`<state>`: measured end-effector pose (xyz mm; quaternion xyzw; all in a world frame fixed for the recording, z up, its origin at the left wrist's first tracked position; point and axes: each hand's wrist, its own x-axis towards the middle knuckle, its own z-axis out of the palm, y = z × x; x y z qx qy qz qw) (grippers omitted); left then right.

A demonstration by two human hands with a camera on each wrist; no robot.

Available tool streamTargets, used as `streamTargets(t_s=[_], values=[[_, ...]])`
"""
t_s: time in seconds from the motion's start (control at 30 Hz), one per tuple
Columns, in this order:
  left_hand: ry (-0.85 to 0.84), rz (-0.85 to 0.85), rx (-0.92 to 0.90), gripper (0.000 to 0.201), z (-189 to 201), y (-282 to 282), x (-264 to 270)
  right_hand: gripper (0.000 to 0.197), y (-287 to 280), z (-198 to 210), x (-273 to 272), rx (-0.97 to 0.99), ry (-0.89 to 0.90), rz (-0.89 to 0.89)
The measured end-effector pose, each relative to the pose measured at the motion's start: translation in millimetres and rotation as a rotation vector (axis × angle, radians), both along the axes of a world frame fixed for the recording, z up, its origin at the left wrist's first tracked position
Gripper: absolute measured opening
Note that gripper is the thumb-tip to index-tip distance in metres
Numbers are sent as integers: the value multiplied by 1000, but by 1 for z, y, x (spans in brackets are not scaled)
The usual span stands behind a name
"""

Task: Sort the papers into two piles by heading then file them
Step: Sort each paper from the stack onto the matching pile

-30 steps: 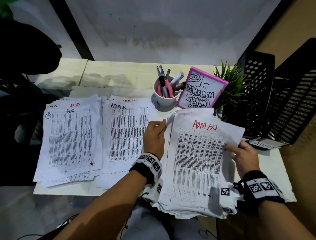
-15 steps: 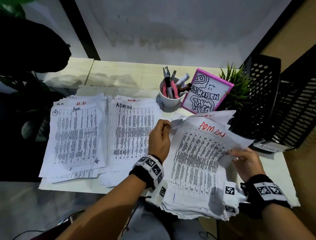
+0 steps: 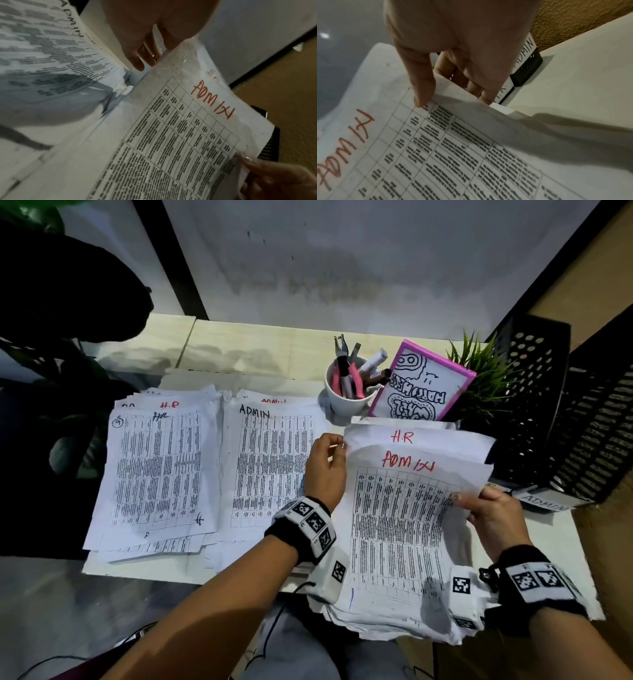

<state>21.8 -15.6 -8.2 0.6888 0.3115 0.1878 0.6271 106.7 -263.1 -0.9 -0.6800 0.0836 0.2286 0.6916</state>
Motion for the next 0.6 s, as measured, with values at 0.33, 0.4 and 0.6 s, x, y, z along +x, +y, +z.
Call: streamTargets(t_s=[0.33,0.4,0.6], values=[[161,-231,-512,11,12,25,-39,22,44,41,13,76,-4,42],[88,-122,-449,4,16,46,-52,20,67,46,16,82,-36,80],[-26,368,-76,28,44,143,-104,24,138,39,18,-10,-105,95]])
